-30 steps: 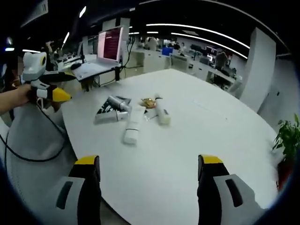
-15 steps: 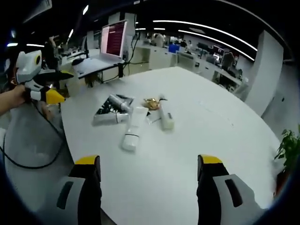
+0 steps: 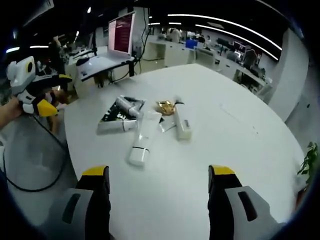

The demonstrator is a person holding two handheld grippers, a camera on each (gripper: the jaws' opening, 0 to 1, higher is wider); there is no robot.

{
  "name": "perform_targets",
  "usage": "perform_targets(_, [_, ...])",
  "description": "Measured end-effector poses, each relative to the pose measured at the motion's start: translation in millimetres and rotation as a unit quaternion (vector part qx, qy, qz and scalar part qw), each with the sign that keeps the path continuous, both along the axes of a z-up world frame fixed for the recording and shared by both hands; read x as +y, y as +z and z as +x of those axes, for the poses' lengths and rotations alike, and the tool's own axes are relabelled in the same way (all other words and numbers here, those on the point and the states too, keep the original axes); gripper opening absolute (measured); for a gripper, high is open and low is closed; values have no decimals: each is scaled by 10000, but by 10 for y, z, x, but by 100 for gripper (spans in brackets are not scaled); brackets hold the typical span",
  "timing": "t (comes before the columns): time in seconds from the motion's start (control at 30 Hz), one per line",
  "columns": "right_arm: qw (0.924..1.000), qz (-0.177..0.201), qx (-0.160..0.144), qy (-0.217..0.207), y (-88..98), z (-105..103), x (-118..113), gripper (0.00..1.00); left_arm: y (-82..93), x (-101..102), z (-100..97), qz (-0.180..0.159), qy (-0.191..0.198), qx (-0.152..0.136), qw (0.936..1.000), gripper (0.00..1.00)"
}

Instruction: Arrange the skincare products in the storage area until every visible bottle or jar stands upright without overlapping.

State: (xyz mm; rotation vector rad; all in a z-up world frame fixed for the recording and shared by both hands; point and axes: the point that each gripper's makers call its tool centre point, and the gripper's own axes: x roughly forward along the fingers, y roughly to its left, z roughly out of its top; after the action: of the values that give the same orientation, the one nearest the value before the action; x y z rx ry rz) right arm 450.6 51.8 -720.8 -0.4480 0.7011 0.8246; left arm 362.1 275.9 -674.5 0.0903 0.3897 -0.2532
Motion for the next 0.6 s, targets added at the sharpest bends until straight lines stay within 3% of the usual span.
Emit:
perform_targets(0.37, [9994, -75, 327, 81, -190, 177, 213, 74, -14, -67, 2, 14, -116, 27, 9999, 81])
perform_targets(0.6, [9986, -9, 496, 191, -290, 284, 528, 71, -46, -73, -3, 39, -146, 58, 9999, 81])
